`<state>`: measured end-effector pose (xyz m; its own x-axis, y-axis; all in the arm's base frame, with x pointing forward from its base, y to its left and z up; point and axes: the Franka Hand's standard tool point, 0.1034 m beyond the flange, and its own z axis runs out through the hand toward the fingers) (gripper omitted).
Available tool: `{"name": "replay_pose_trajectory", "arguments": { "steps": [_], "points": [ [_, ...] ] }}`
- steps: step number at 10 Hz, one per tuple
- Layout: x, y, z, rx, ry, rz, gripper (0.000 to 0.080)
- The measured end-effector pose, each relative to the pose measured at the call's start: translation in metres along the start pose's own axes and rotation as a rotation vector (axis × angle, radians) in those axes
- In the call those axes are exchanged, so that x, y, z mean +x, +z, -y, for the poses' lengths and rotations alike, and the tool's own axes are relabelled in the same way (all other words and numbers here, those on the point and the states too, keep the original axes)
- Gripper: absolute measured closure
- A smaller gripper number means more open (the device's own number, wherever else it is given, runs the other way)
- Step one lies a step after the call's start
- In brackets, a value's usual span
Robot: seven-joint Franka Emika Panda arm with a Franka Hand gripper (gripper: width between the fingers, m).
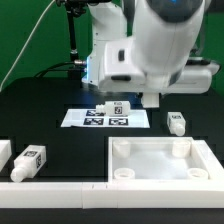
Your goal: Assemble one leg
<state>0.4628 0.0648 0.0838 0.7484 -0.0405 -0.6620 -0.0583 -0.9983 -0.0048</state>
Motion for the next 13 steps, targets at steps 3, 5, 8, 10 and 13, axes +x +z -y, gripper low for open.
{"name": "replay_pose_trajectory", "arguments": {
  "steps": [3, 5, 8, 10, 13],
  "points": [
    [0.004, -0.01, 0.003, 0.013, -0.007, -0.189, 0.0515],
    [0.026, -0.065, 0.011, 0.027, -0.036, -0.343, 0.0515],
    [0.04, -0.095, 0.016, 0.029, -0.047, -0.533, 0.0515],
    [0.044, -0.096, 0.015, 0.034, -0.048, -0.681, 0.0515],
    [0.058, -0.113, 0.019, 0.035, -0.058, -0.87, 0.0515]
  ]
}}
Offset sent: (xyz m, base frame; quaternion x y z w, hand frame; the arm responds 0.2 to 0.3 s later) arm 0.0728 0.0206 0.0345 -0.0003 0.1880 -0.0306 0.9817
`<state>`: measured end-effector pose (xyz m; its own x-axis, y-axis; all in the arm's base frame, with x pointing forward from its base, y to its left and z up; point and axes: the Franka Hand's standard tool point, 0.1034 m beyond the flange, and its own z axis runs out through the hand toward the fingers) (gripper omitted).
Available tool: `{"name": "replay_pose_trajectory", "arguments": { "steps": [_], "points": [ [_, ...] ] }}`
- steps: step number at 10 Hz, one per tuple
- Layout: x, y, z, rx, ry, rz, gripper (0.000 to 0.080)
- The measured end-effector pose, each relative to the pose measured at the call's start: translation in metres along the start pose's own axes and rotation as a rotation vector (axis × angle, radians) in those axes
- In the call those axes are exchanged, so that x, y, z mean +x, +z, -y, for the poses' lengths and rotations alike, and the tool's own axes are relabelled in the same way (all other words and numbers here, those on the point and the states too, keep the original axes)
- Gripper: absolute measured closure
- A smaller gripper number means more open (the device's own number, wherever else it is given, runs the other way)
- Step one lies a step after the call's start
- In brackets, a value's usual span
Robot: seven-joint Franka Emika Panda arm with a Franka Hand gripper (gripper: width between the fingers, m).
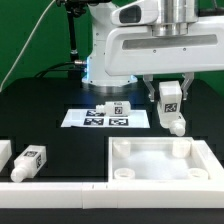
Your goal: Assemble one leg
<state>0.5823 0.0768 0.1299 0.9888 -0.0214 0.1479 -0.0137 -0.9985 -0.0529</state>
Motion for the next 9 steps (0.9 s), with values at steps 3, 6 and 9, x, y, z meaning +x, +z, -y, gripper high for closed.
{"name": "replay_pose_trajectory", "arguments": {
  "steps": [3, 6, 9],
  "points": [
    [0.048, 0.002, 0.022, -0.005, -0.101, -0.294, 0.0515],
    [0.05, 0.004, 0.02, -0.004, -0.104, -0.439, 0.0515],
    [0.058, 0.021, 0.023, -0.012, -0.127, -0.391, 0.0515]
  ]
}}
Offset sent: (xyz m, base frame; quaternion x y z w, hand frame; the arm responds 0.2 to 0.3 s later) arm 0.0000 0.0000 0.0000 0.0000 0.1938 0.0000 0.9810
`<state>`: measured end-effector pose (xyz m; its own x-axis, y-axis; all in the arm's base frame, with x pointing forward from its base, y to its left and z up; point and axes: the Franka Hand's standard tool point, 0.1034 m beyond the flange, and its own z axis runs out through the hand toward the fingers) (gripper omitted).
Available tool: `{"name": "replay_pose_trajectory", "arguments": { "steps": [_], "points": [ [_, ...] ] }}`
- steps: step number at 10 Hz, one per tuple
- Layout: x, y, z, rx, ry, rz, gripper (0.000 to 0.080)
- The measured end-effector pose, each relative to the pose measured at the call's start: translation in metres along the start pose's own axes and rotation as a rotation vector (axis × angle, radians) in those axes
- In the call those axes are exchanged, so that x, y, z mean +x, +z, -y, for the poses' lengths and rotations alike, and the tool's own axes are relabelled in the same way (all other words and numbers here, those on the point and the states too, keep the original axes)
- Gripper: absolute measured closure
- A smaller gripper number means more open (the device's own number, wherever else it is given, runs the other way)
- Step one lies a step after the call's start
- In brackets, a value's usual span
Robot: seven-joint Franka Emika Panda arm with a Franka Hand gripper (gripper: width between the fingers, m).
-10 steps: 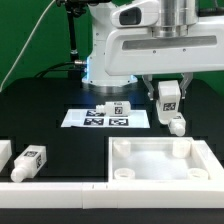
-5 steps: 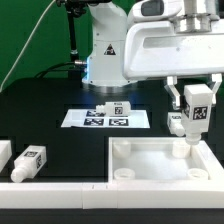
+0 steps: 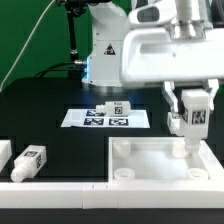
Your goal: Assemble one leg
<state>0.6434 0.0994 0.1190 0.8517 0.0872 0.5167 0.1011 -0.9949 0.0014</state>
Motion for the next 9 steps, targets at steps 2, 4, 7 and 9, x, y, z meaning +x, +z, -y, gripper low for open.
{"name": "replay_pose_trajectory", "arguments": {
  "steps": [2, 4, 7, 9],
  "points": [
    [0.001, 0.01, 0.006, 0.003, 0.002, 0.012, 0.0515],
    [-0.01, 0.02, 0.008, 0.003, 0.004, 0.024, 0.0515],
    [-0.018, 0.024, 0.011, 0.005, 0.0, 0.032, 0.0515],
    [-0.025, 0.025, 0.011, 0.005, -0.002, 0.041, 0.0515]
  ]
}}
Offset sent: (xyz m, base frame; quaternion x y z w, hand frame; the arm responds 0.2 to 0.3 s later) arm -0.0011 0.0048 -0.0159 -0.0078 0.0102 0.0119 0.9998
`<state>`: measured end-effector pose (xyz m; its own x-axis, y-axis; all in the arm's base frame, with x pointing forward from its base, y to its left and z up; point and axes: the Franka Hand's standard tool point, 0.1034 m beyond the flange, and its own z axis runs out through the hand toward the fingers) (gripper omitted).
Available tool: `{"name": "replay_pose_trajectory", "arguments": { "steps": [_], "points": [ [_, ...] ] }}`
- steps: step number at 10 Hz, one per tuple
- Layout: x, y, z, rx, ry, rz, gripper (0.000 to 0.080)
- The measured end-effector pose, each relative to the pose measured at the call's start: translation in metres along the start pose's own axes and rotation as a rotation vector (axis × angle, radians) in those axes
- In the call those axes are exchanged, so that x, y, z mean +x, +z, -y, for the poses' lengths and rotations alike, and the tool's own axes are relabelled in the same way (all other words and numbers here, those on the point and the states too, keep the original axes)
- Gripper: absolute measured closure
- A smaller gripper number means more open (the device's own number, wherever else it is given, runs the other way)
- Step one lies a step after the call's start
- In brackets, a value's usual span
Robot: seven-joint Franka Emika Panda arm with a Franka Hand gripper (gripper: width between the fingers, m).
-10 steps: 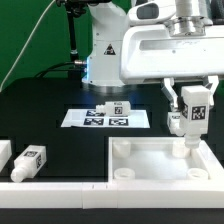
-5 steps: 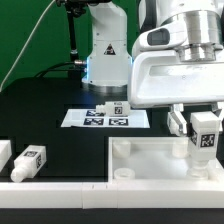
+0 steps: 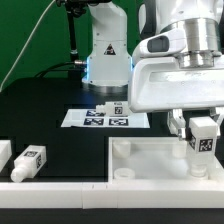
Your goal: Assemble one leg
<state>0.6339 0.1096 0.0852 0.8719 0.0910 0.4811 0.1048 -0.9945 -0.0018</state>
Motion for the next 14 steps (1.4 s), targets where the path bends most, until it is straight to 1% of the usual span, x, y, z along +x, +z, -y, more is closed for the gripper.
{"name": "replay_pose_trajectory", "arguments": {
  "steps": [2, 4, 8, 12, 13, 14],
  "points": [
    [-0.006, 0.0, 0.001, 0.0, -0.002, 0.001, 0.0515],
    [-0.01, 0.006, 0.001, -0.001, -0.003, 0.009, 0.0515],
    [-0.007, 0.01, 0.001, -0.002, -0.007, -0.034, 0.0515],
    [-0.007, 0.009, -0.001, -0.004, -0.015, -0.034, 0.0515],
    [-0.006, 0.009, -0.002, -0.005, -0.016, -0.028, 0.0279],
    [0.002, 0.006, -0.005, -0.004, -0.017, -0.005, 0.0279]
  ]
}}
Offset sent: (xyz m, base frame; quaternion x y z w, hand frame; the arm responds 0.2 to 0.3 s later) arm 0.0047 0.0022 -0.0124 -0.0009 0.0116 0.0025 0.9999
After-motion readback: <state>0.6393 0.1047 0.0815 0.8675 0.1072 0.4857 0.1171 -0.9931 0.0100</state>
